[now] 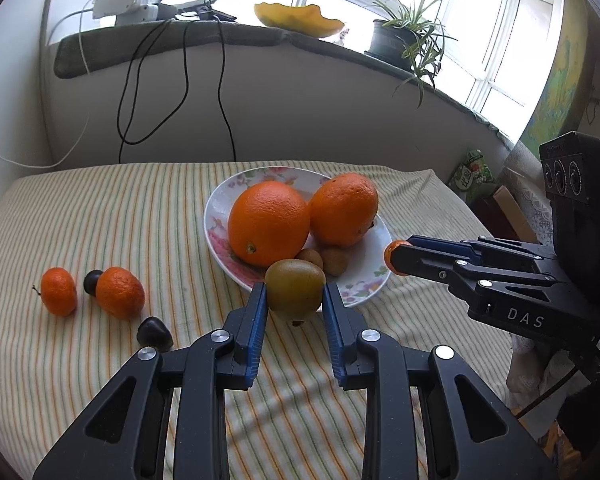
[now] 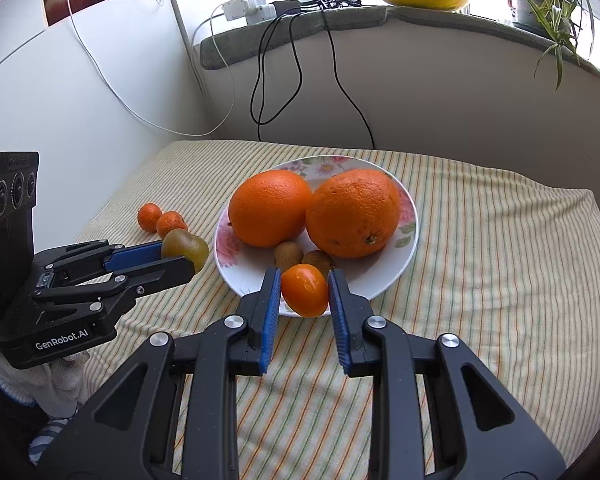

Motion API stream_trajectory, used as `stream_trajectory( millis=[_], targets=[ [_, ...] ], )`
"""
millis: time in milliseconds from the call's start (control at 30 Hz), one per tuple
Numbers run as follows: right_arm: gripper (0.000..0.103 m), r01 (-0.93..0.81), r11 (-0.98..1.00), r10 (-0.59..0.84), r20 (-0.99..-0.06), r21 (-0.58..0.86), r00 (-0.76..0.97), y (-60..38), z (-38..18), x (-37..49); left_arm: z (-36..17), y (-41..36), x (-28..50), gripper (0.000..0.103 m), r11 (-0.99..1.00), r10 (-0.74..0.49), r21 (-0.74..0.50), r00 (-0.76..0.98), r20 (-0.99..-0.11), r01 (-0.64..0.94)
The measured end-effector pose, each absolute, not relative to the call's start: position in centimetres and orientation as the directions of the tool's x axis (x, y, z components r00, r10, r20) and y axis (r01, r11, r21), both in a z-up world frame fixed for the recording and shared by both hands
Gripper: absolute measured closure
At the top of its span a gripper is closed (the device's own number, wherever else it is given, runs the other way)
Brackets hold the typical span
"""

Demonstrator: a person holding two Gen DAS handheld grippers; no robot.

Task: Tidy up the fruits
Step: 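Carry the green kiwi and kumquat to the plate and open both grippers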

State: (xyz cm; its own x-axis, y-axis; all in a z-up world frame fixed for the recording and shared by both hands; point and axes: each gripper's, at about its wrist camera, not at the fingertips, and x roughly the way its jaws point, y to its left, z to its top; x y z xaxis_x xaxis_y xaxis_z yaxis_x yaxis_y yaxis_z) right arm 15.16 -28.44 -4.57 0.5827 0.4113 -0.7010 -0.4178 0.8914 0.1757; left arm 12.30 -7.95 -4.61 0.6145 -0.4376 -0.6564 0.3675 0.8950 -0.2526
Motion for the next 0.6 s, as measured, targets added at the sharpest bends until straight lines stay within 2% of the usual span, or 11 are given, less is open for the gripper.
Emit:
stream_trajectory(
  millis=[600],
  targets=[
    [0.077, -0.407, 0.891, 0.420, -0.706, 0.201, 0.570, -29.1, -5.9, 17.2, -4.9, -10.5, 13.6, 0.077, 0.895, -0.426, -0.219, 0.599, -0.678, 0.389]
  ],
)
